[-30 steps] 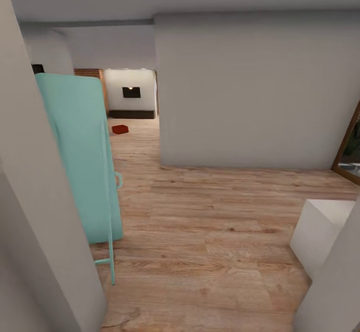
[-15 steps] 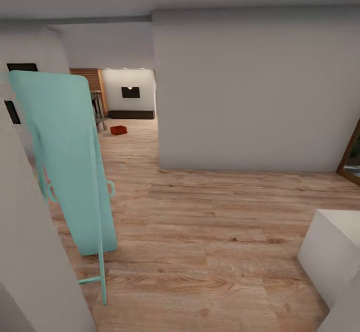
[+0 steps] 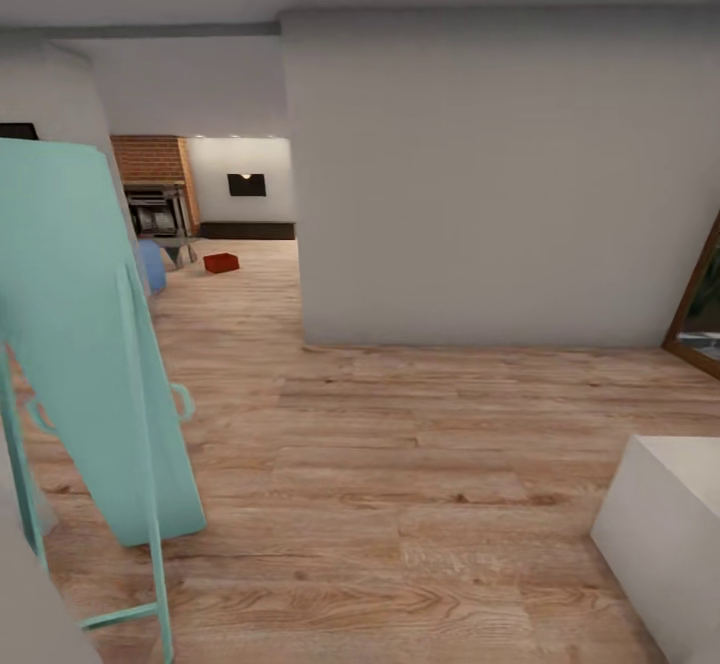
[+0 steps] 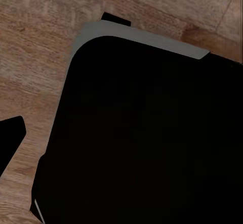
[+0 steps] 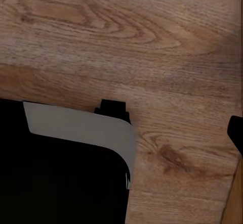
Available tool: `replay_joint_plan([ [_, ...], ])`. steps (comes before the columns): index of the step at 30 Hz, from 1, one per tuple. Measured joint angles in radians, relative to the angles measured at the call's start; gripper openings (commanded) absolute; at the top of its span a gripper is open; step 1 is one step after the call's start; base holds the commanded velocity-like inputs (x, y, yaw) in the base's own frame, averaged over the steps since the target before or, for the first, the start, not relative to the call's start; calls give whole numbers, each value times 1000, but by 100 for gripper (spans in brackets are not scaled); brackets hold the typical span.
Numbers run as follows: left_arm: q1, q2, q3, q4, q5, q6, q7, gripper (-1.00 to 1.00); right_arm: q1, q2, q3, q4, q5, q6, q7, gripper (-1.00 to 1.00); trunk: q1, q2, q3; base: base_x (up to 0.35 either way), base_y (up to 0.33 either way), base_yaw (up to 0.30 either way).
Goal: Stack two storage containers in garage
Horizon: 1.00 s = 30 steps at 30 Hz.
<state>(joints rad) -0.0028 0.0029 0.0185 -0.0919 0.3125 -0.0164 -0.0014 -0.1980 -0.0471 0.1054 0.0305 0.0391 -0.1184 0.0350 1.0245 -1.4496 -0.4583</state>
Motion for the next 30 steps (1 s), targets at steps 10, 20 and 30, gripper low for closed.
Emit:
replay_joint_plan([
  [10,0,1,0,0,1,6,0,100,0,0,1,0,0,1,1,100,0,0,0,323,-9,-1],
  [20,0,0,0,0,1,8,0,100,0,0,2,0,0,2,1,100,0,0,0,324,0,0],
  [30,0,0,0,-1,0,8,0,100,0,-1,2,0,0,0,0,100,0,0,0,326,0,0],
])
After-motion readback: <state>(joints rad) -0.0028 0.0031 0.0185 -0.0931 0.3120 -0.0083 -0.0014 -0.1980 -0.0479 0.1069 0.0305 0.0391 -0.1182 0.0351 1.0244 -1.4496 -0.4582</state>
